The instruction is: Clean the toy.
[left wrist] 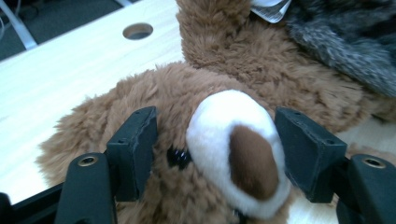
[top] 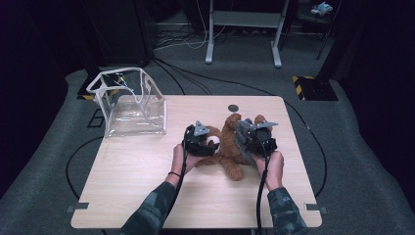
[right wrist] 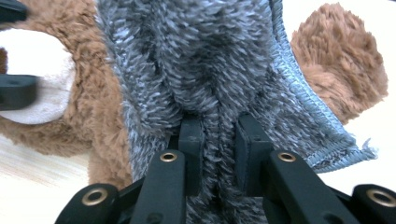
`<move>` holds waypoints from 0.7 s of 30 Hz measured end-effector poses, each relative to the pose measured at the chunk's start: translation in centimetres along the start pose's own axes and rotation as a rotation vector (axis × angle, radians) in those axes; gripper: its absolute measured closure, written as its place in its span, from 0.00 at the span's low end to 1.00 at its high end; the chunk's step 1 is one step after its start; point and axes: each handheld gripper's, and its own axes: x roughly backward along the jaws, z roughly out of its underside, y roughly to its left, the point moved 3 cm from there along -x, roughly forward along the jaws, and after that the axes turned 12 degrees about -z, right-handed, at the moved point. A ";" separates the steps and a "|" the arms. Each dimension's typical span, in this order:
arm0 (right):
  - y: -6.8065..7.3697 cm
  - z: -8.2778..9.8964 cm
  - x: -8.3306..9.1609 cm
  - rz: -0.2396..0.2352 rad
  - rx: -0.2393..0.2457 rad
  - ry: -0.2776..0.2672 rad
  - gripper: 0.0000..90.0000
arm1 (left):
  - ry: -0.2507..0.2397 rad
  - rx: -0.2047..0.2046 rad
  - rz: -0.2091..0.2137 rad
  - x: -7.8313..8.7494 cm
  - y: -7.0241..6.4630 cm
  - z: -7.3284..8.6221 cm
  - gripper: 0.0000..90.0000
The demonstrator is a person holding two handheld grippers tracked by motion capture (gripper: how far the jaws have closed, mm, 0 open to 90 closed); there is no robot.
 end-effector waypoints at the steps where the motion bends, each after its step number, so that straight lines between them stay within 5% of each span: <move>1: -0.1 0.1 0.0 0.000 -0.006 0.007 0.84 | -0.008 0.007 -0.007 0.3 0.1 0.2 0.33; 5: -0.4 0.4 0.0 0.000 -0.005 0.016 0.84 | -0.030 -0.013 -0.046 1.8 0.7 1.4 0.25; 10: -0.5 0.5 -0.4 0.009 -0.004 0.024 0.84 | -0.001 0.039 -0.071 3.1 2.4 4.1 0.24; 16: -0.5 0.6 -0.5 0.001 -0.001 0.034 0.84 | 0.055 0.110 -0.035 2.5 2.8 7.6 0.25; 21: -0.6 0.7 -0.7 -0.009 0.010 0.056 0.84 | 0.067 0.131 0.002 1.7 2.5 9.4 0.40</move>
